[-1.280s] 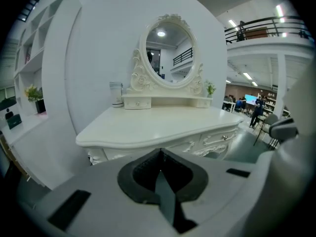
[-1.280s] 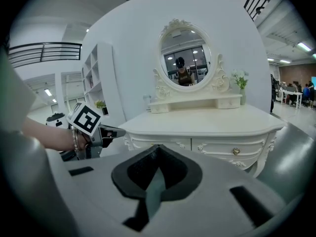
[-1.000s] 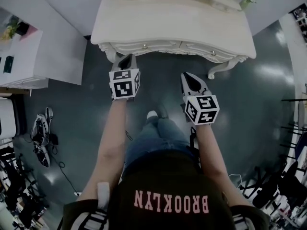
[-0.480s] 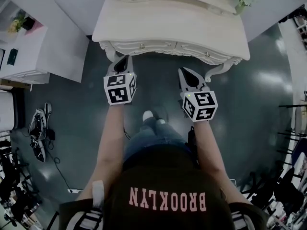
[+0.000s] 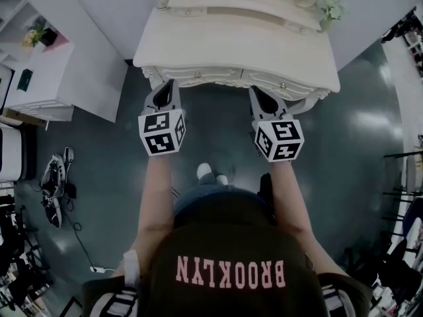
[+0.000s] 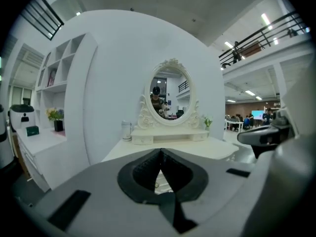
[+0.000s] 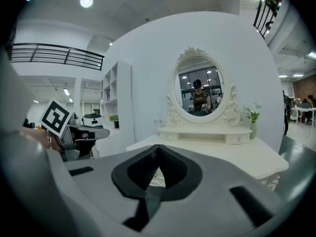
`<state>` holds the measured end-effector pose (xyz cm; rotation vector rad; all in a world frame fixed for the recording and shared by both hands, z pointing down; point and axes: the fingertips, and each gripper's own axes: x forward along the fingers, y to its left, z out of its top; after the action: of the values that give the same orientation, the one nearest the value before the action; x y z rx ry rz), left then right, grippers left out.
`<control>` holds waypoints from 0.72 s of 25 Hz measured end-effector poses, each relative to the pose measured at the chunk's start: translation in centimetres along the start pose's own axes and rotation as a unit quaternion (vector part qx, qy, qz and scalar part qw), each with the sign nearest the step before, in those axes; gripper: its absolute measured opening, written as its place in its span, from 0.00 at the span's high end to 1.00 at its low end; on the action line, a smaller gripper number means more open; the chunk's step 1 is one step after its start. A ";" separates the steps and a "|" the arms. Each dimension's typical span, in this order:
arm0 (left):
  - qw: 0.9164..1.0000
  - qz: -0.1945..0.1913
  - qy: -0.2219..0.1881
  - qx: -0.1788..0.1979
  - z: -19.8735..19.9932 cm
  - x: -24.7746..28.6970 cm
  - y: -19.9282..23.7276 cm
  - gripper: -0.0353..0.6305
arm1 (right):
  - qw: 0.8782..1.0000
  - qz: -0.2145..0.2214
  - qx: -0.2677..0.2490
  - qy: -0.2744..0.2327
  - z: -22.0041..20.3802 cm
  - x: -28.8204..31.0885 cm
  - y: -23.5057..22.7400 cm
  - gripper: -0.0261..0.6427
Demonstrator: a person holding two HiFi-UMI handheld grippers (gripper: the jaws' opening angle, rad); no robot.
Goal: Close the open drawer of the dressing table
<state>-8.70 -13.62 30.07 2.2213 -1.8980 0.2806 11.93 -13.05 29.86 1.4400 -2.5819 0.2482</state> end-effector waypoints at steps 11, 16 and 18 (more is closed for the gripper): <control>0.994 -0.031 -0.096 0.037 6.6 -2.1 -0.7 0.94 | 0.999 0.001 -0.031 -0.041 4.3 -0.3 0.2 0.97; 0.991 -0.036 -0.116 0.064 7.9 -2.7 -1.3 0.94 | 0.996 -0.003 -0.061 -0.058 6.8 -0.7 0.3 0.97; 0.989 -0.042 -0.124 0.068 8.5 -2.8 -1.5 0.94 | 0.995 -0.006 -0.073 -0.062 7.4 -0.9 0.2 0.97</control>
<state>-7.54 -13.04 21.09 2.5242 -1.9494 0.1291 11.67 -13.88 22.41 1.4627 -2.6238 -0.0329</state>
